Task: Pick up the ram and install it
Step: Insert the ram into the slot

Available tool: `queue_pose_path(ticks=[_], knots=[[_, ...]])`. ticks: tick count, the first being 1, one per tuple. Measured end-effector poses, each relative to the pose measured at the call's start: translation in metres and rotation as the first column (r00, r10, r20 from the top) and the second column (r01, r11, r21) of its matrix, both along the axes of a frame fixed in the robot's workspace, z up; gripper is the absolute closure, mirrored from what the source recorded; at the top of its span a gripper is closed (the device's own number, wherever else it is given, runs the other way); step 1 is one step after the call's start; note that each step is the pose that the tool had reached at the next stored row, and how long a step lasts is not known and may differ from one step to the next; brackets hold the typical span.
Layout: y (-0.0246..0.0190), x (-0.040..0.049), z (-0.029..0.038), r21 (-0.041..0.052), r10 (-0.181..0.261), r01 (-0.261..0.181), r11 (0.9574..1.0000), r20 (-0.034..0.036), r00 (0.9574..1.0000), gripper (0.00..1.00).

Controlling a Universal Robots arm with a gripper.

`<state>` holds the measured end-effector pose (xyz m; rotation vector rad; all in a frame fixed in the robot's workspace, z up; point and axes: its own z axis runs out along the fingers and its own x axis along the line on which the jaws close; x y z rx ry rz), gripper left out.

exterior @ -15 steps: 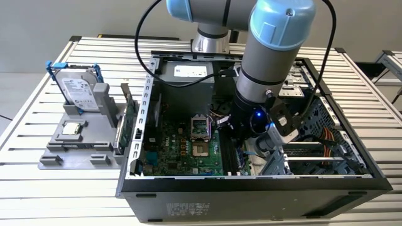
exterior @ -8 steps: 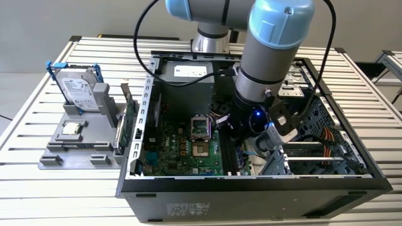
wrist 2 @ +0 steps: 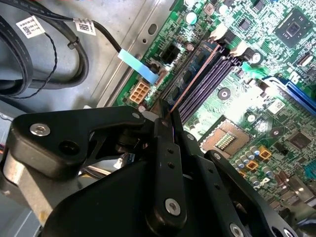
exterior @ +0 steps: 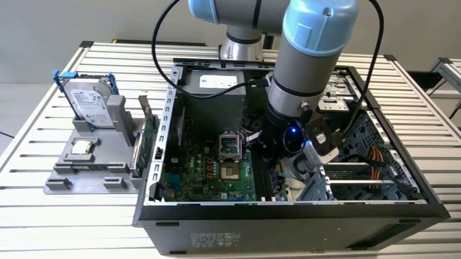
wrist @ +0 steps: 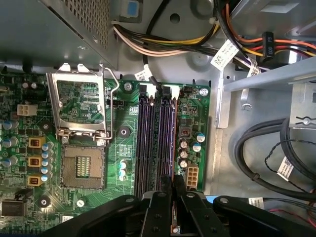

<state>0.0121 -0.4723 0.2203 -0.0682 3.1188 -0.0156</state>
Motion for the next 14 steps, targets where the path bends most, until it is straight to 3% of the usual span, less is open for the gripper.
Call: queue_pose_path(ticks=[14], knots=[[0.0002, -0.0018, -0.0001, 0.0001, -0.025, 0.025, 0.9997, 0.0000, 0.9997, 1.00]])
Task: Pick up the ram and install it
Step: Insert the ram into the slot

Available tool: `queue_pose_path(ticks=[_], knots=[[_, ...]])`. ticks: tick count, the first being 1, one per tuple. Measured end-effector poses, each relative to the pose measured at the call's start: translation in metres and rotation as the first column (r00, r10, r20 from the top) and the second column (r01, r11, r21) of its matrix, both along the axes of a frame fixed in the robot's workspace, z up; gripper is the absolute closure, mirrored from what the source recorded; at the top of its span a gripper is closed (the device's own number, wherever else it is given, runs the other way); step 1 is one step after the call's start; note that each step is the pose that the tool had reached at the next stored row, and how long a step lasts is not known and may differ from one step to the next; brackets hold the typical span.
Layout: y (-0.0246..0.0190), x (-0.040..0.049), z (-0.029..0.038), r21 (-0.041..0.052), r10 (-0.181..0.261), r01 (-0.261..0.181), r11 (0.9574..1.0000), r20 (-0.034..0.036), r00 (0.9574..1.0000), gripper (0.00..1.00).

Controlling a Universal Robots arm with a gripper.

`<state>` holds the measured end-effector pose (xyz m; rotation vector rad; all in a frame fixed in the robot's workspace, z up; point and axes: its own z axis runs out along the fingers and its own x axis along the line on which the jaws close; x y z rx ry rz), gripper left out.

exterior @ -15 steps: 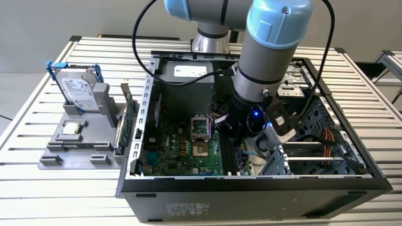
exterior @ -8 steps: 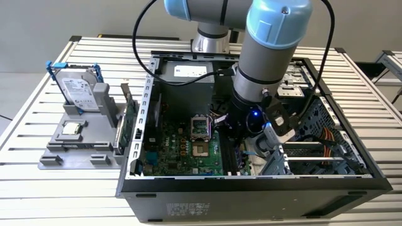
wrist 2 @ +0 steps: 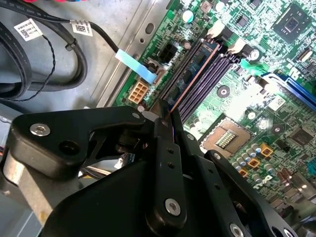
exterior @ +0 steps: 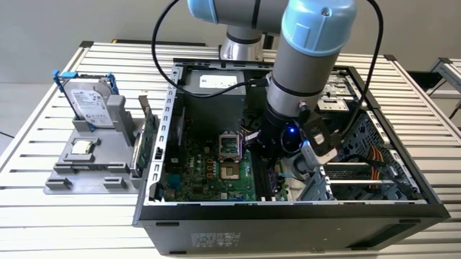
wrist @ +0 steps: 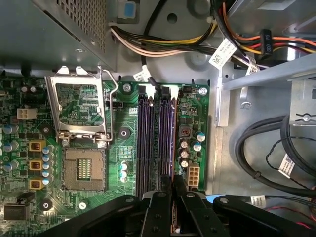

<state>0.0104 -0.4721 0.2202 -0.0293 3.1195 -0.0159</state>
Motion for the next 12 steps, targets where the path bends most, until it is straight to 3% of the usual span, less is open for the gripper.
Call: queue_pose_path(ticks=[12], knots=[[0.0000, -0.0002, -0.0036, -0.0002, -0.013, 0.013, 0.9999, -0.0001, 0.9999, 1.00]])
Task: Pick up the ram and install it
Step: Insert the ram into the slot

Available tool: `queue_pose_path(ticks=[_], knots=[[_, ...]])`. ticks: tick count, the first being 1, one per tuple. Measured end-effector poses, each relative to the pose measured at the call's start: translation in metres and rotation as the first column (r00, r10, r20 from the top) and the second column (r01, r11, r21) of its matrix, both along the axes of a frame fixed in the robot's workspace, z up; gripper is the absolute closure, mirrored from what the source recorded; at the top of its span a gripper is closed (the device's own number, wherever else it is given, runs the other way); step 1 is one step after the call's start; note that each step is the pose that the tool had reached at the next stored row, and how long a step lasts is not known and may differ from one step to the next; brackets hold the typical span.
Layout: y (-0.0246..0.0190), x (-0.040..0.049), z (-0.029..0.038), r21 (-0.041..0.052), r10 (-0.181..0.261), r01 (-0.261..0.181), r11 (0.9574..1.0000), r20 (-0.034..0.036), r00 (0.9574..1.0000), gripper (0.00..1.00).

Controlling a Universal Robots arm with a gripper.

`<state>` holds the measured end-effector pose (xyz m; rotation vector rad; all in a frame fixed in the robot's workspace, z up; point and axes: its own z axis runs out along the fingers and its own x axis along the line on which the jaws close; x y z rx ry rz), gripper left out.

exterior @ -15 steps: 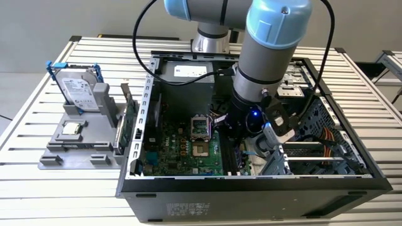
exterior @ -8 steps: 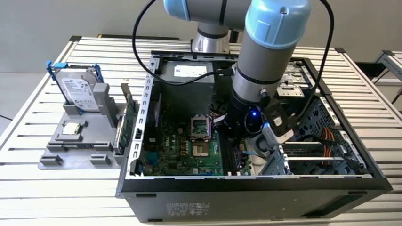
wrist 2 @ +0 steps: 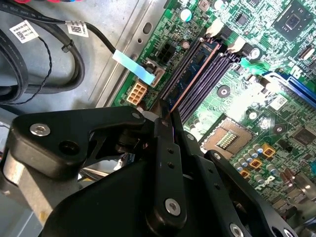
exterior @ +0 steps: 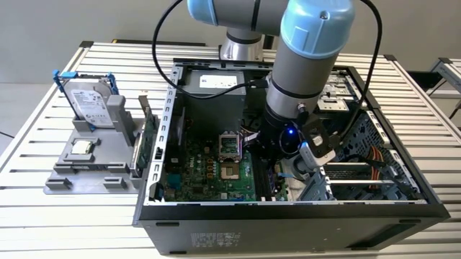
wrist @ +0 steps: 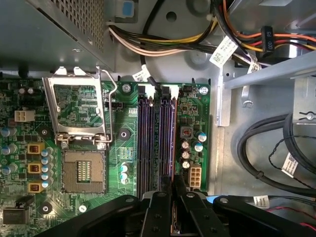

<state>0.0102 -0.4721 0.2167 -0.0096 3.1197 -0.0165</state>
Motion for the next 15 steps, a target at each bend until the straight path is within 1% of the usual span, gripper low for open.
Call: queue_pose_path(ticks=[15], knots=[[0.0000, 0.0000, -0.0004, 0.0002, 0.000, 0.000, 1.0000, 0.0001, 1.0000, 1.00]])
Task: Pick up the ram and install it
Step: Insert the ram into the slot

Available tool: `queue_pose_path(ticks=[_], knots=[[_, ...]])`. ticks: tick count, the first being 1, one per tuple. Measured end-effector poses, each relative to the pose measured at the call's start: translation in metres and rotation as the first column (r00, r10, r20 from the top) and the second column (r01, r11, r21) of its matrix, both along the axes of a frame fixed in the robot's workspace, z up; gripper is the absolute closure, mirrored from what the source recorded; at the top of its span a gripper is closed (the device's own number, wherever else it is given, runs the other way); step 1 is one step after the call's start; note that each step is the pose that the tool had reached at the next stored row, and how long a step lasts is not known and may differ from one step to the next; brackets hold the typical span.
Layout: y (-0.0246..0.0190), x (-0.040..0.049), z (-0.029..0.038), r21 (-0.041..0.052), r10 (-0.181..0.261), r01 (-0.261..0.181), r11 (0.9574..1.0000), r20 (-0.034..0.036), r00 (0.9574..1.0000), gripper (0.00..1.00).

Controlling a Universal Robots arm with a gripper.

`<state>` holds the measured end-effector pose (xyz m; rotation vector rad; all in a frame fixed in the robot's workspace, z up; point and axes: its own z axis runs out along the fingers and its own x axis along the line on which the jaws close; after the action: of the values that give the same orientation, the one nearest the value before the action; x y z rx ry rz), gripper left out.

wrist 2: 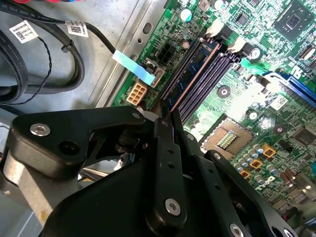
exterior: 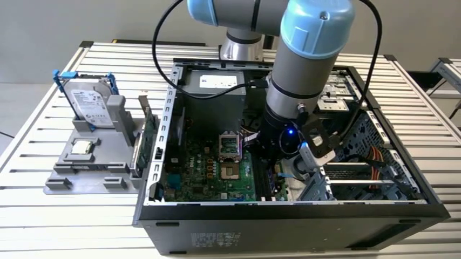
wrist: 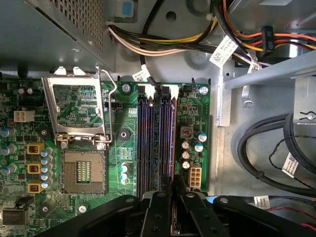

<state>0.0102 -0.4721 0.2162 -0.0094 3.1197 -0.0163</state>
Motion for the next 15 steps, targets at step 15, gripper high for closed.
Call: queue_pose_path(ticks=[15], knots=[[0.0000, 0.0000, -0.0052, -0.0001, 0.000, 0.000, 1.0000, 0.0000, 1.0000, 1.00]])
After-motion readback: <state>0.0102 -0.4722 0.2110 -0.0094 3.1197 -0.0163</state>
